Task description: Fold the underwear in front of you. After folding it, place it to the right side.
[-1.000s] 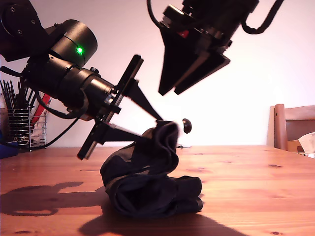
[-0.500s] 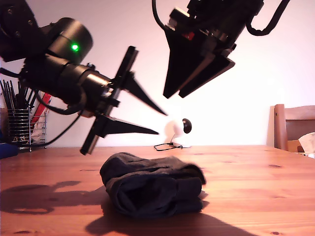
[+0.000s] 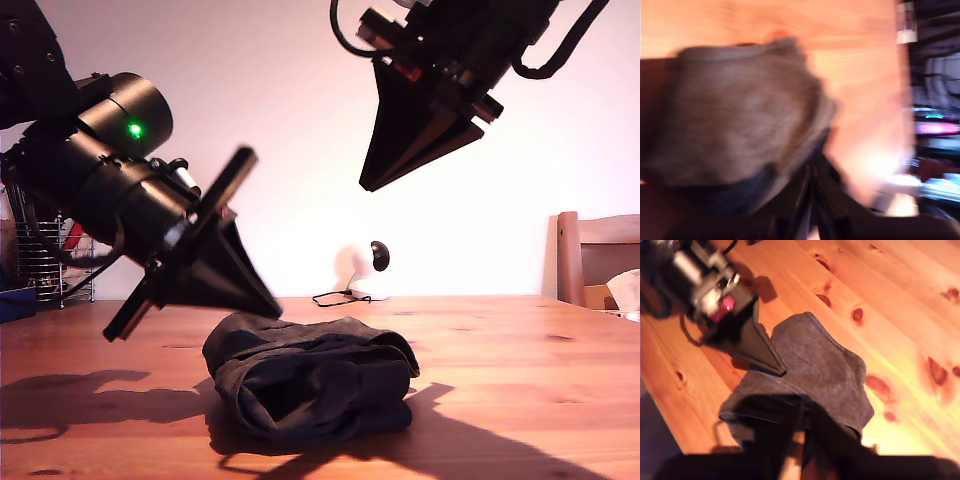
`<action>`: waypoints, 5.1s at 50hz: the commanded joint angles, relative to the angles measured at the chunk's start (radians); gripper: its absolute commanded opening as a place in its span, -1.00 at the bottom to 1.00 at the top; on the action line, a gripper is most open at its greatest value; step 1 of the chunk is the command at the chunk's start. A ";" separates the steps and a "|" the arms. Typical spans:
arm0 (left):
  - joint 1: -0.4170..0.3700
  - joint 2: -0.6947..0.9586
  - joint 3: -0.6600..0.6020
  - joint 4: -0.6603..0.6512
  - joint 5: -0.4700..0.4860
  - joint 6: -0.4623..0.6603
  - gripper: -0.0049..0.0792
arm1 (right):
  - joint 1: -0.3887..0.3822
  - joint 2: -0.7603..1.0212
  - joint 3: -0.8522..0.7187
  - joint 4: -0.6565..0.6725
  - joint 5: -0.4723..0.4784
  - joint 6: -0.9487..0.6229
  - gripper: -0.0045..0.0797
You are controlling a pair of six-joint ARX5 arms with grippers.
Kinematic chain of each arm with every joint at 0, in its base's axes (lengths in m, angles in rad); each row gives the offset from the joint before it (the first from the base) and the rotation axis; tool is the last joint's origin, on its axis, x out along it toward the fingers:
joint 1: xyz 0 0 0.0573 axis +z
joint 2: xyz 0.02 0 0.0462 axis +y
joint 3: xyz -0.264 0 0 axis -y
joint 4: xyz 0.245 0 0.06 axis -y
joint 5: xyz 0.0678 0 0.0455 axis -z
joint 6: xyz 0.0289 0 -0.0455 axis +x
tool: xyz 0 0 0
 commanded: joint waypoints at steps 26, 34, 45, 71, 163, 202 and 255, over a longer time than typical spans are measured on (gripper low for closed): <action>-0.074 0.132 0.021 -0.045 -0.089 0.158 -0.93 | -0.021 0.018 0.010 -0.011 -0.029 0.002 -0.92; -0.112 0.149 0.075 -0.060 -0.087 0.165 -0.93 | -0.023 0.018 0.010 -0.040 -0.054 0.004 -0.92; -0.169 0.148 0.179 -0.076 -0.065 0.176 -0.93 | -0.023 0.018 0.010 -0.042 -0.060 0.008 -0.92; -0.035 -0.048 0.268 -0.348 -0.229 0.430 -0.93 | -0.029 0.056 0.010 0.079 -0.165 0.081 -0.92; 0.084 -0.114 0.268 -0.508 -0.279 0.618 -0.93 | -0.304 0.544 -0.126 -0.131 0.349 -0.018 -0.92; 0.100 -0.328 0.127 -0.228 -0.325 0.645 -0.93 | -0.300 -0.030 -0.129 0.069 0.078 0.105 -0.92; 0.100 -0.946 -0.471 0.332 -0.325 0.599 -0.93 | -0.014 -0.738 -0.657 0.784 0.241 0.131 -0.90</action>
